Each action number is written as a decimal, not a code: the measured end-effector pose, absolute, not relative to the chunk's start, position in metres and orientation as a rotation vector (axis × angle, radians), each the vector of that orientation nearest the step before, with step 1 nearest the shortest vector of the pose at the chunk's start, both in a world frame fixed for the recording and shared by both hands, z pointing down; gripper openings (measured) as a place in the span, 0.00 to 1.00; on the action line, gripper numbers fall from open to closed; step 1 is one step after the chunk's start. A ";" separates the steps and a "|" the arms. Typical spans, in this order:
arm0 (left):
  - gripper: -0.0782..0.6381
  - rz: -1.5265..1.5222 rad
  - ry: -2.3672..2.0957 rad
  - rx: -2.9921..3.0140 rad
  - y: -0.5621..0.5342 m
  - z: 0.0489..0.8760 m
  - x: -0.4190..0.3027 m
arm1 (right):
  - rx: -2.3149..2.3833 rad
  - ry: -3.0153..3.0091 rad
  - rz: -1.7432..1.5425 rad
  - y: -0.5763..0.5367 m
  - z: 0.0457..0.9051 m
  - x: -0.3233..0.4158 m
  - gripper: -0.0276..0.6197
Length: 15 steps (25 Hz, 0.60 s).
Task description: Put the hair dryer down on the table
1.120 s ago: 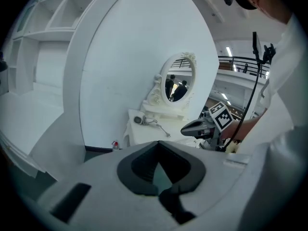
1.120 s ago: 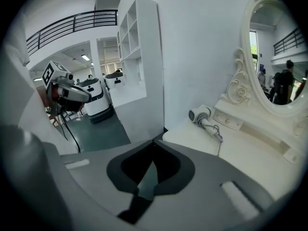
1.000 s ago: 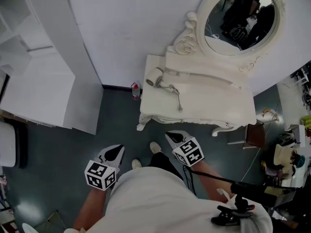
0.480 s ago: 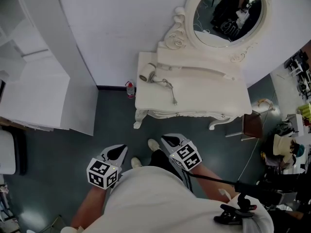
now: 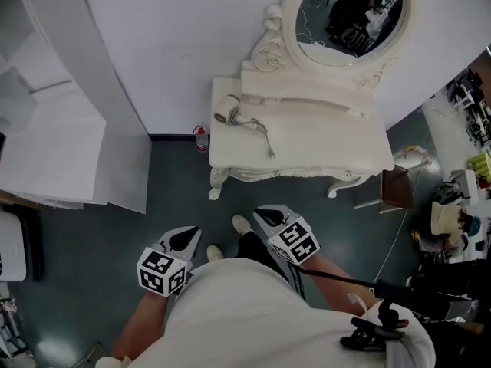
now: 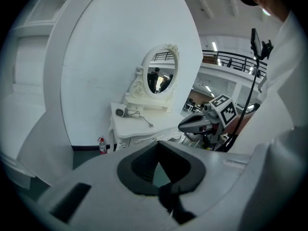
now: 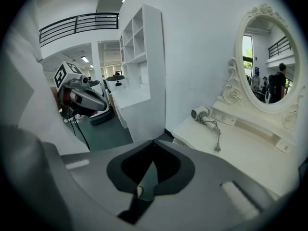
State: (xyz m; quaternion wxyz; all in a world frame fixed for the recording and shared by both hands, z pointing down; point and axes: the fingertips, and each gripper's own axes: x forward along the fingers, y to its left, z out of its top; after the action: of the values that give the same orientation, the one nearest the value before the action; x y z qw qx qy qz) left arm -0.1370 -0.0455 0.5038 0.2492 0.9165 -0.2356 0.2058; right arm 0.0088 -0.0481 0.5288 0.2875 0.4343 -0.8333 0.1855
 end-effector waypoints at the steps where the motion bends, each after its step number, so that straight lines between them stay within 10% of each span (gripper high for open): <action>1: 0.11 0.558 -0.640 2.498 -0.045 0.504 -0.136 | 1.160 -2.227 0.494 -0.047 0.529 0.009 0.04; 15: 0.11 0.560 -0.633 2.471 -0.046 0.517 -0.136 | 1.159 -2.227 0.491 -0.044 0.534 0.007 0.04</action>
State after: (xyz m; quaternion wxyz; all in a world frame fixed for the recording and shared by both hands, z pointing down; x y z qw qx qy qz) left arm -0.1362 -0.0464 0.5171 0.2622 0.9131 -0.2339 0.2069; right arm 0.0066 -0.0440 0.5342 0.2877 0.4340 -0.8337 0.1838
